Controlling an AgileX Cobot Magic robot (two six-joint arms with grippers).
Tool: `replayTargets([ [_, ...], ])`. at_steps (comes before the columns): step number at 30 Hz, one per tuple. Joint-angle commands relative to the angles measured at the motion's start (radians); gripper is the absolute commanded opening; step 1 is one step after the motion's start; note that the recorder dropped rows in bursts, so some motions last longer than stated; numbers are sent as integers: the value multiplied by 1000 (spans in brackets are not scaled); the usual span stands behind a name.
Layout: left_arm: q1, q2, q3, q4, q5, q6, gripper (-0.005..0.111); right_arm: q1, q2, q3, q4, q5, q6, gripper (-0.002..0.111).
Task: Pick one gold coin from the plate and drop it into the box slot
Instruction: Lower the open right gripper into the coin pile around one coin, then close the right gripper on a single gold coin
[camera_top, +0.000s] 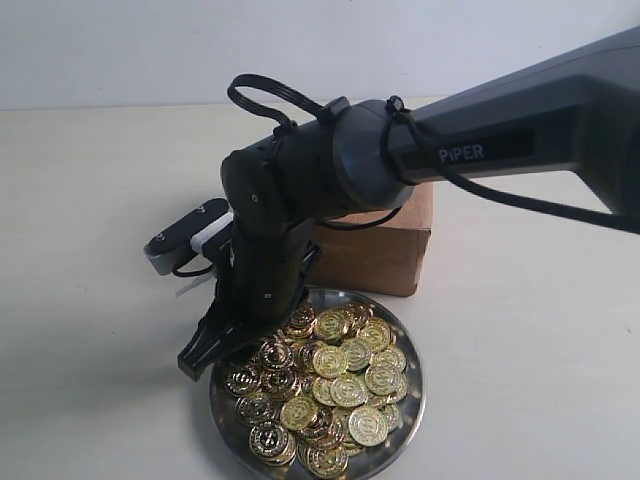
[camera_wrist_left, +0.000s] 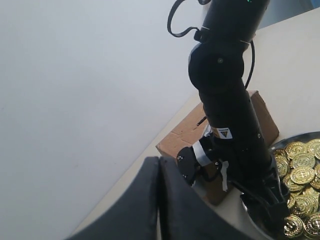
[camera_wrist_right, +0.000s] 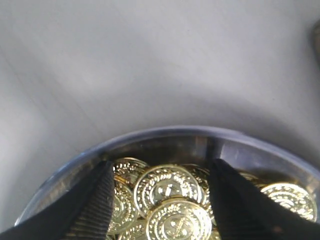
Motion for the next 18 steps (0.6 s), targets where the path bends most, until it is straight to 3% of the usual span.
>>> replayTargets([
  [1,-6,-11,1,-7,-5,-1,0,-4,1,1,-7,13,-4,54],
  [18,-6,-11,1,-7,-5,-1,0,-4,-7,1,-52,117,-10,54],
])
